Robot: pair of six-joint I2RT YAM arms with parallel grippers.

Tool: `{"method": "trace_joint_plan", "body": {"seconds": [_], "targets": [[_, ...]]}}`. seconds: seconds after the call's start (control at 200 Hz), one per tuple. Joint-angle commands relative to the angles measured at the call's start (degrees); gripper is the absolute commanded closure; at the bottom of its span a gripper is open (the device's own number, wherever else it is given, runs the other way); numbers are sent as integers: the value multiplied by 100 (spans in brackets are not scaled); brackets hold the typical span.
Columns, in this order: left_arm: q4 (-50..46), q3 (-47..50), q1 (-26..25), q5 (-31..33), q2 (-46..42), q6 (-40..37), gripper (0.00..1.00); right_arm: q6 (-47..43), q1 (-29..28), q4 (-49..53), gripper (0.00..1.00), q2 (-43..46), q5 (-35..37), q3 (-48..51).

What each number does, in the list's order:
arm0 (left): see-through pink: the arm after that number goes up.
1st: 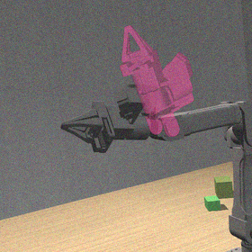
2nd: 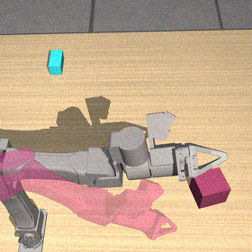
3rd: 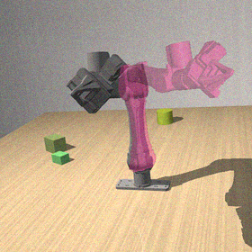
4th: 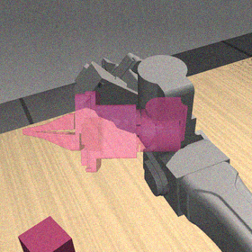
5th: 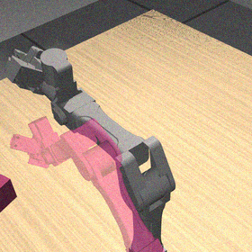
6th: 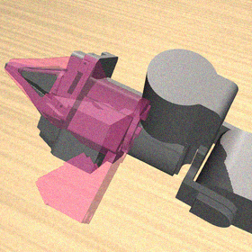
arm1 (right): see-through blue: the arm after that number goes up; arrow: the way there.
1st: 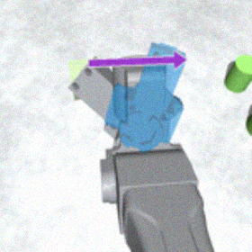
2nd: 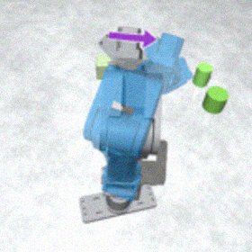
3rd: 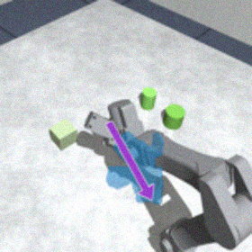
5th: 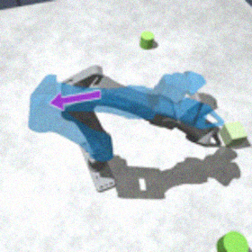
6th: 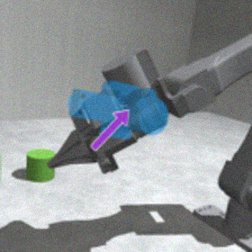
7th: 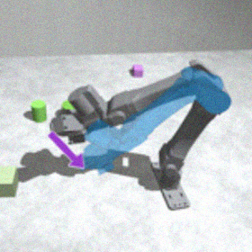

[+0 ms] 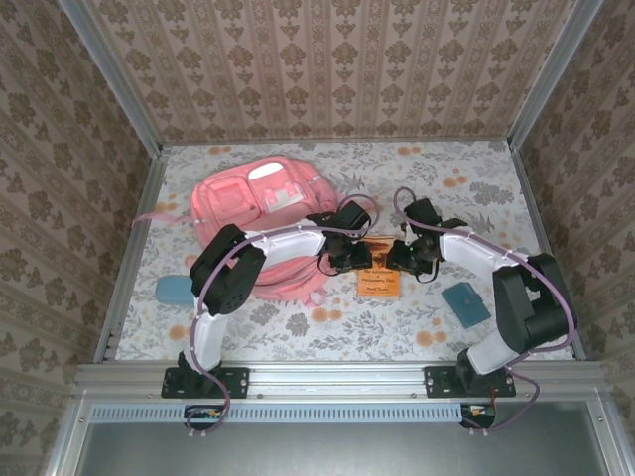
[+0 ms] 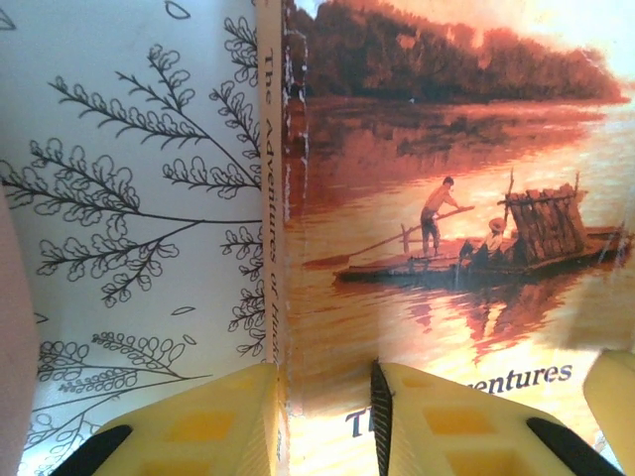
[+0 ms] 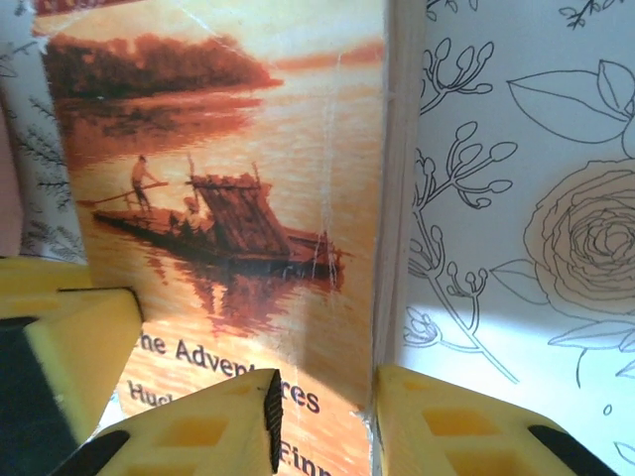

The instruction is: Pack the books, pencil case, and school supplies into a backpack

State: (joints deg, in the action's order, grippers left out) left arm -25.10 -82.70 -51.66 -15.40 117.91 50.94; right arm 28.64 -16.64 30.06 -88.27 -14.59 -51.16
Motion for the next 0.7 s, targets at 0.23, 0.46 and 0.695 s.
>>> {"method": "trace_joint_plan", "body": {"seconds": [0.23, 0.46, 0.695], "targets": [[38, -186, -52, -310, 171, -13, 74, 144, -56, 38, 74, 560, -708, -96], [98, -148, -54, -306, 154, -23, 76, 271, -57, 39, 79, 557, -761, -41], [115, -140, -46, -288, 90, -31, 77, 222, -58, 288, 89, 633, -383, -103]]}}
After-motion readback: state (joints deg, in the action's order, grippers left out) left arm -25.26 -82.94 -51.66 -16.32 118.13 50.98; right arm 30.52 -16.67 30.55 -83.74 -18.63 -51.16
